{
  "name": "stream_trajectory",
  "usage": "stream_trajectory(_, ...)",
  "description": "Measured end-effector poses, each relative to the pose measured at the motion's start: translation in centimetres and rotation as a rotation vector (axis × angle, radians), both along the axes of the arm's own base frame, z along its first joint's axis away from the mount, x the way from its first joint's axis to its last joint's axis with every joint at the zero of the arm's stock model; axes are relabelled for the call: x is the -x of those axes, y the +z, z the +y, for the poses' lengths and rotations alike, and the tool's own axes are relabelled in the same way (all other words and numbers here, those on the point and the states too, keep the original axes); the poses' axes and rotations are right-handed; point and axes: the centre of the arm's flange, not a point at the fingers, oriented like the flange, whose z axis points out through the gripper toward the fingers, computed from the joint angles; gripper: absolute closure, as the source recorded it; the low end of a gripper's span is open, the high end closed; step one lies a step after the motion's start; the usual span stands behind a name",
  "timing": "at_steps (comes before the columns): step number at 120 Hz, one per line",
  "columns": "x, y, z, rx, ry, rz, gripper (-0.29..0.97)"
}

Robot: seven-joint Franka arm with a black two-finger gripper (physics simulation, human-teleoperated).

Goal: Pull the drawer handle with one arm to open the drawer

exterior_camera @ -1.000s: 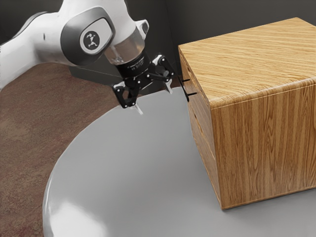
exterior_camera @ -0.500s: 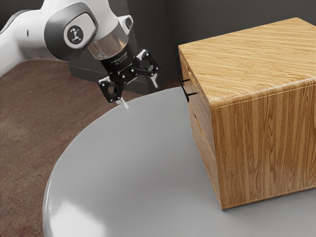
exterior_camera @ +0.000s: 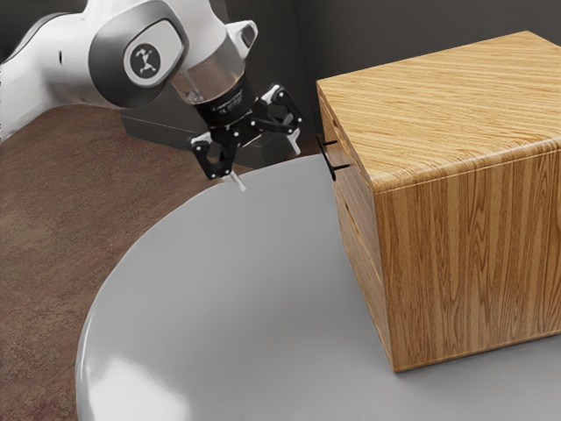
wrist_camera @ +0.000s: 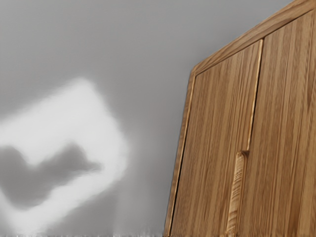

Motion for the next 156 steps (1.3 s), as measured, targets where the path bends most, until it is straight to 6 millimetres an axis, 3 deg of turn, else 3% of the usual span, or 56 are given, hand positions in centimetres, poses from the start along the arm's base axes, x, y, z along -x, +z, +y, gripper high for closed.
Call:
stream_trajectory(21, -0.4, 0.4, -1.7, 0.006, -0.036, -0.035, 0.0)
stream_trajectory(54, -0.9, 1.2, -1.2, 0.018, -0.033, -0.083, 0.0)
stream_trajectory(120, -1.7, 0.1, -1.8, 0.049, -0.045, -0.107, 0.0)
stream_trajectory(156, -2.5, -1.6, -2.0, 0.047, -0.046, -0.092, 0.0)
